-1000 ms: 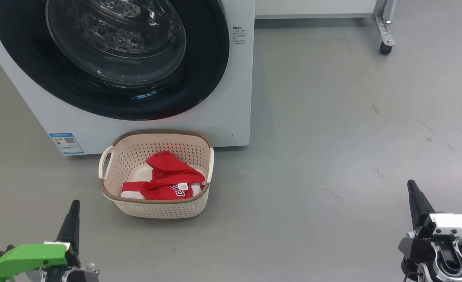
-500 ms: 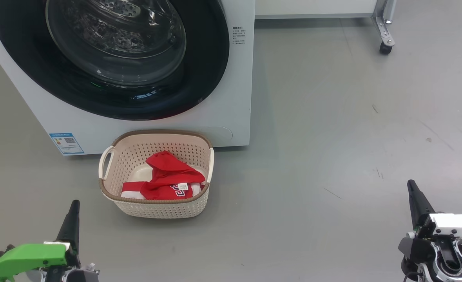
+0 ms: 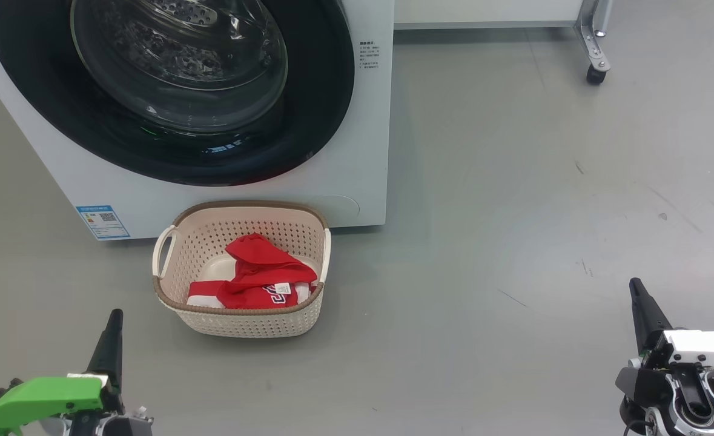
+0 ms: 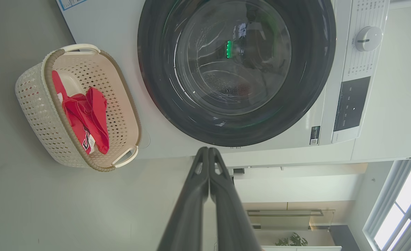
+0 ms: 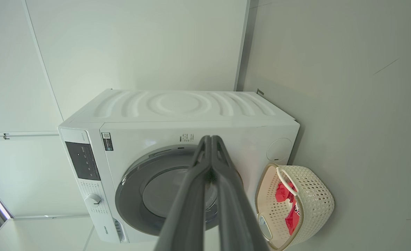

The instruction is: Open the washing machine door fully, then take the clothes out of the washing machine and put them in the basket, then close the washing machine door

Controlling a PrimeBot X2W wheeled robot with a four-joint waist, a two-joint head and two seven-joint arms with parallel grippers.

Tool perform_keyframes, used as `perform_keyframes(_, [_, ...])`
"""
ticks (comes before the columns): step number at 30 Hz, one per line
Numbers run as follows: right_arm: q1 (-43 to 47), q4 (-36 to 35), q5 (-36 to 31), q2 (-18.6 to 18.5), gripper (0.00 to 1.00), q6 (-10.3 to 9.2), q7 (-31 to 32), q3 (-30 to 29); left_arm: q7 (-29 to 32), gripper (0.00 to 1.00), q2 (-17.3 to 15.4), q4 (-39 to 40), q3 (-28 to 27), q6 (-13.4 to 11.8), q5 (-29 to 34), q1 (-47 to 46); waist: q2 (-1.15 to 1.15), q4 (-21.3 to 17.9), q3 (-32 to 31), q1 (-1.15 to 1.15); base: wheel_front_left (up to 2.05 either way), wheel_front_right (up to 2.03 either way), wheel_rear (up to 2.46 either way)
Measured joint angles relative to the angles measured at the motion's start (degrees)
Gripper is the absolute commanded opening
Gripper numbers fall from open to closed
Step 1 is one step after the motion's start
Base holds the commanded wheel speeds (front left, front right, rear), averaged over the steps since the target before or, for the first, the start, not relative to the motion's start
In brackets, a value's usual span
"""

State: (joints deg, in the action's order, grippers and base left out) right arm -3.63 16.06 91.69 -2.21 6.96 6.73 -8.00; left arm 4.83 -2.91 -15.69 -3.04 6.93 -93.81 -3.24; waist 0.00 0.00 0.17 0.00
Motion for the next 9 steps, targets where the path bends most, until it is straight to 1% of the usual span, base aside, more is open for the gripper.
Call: perform_keyframes(9, [0.0, 0.0, 0.0, 0.0, 0.0, 0.0, 0.0, 0.0, 0.2, 0.0, 0.0, 0.0, 0.0, 0.0, 0.0, 0.0, 0.0, 0.0, 0.0, 0.0, 0.0, 0.0, 0.0])
